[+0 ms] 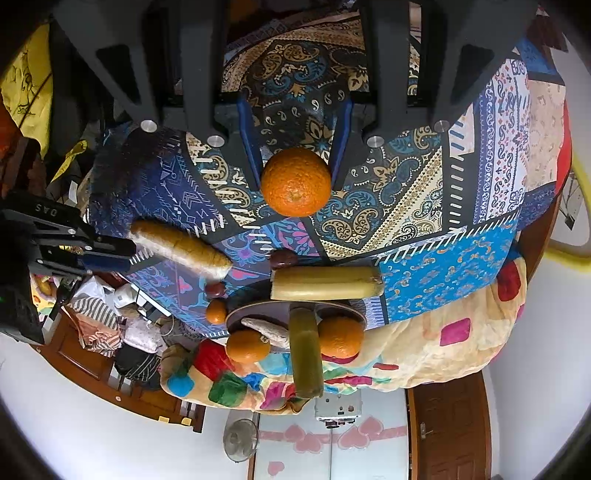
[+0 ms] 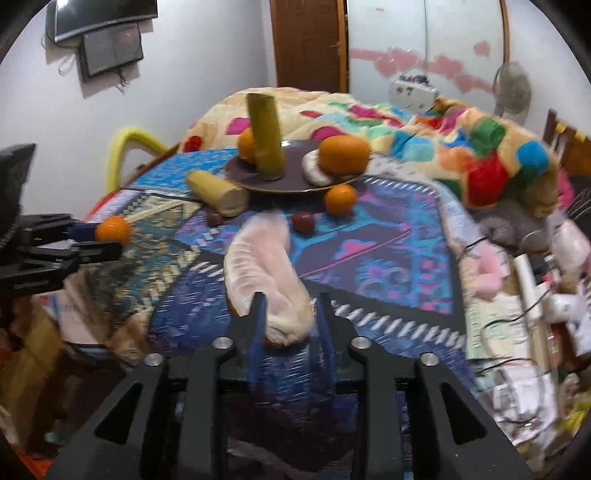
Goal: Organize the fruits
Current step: 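Grasp the second pomelo segment with the right tool and lift it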
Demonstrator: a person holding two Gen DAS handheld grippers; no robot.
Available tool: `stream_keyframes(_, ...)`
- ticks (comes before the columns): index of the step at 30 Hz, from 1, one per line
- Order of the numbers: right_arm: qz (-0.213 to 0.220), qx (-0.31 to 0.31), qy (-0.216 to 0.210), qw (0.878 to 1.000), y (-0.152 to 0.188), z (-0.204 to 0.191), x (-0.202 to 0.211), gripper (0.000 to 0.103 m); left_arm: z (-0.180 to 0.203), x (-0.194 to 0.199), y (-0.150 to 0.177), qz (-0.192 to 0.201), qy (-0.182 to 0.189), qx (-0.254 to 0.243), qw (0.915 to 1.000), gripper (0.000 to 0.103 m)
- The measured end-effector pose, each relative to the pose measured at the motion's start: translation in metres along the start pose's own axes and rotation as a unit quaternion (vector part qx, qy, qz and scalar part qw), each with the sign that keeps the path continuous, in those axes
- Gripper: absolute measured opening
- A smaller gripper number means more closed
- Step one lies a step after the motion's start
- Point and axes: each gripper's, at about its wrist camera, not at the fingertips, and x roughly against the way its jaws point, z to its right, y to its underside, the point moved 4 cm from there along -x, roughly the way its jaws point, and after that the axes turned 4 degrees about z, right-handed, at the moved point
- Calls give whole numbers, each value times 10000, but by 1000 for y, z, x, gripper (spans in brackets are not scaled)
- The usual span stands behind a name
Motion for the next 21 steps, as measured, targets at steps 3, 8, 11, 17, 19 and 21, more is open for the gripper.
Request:
stream_keyframes(3, 55, 86, 28, 9999, -4, 1, -5, 53, -1, -1, 0, -8, 2, 6, 10000, 36)
stream_keyframes(8, -64, 97, -247, 9996, -9, -4, -24, 53, -5, -8, -1, -23, -7, 37, 10000, 36)
stream_keyframes(11, -123, 11, -451, 9989, -10, -8, -32, 54, -5, -13, 0, -48, -19, 25, 10000, 36)
stream_keyframes(17, -300, 25, -578, 9979, -4, -12, -53, 56, -7, -26, 3, -126, -4, 37, 9999, 36)
stream_keyframes(19, -260, -38, -550, 9981, -5, -11, -53, 53, -6, -28, 4, -132, -4, 44, 9999, 36)
stream_keyframes(21, -189, -95, -513, 9985, -4, -10, -51, 46, -5, -29, 2, -129, 4, 48, 9999, 36)
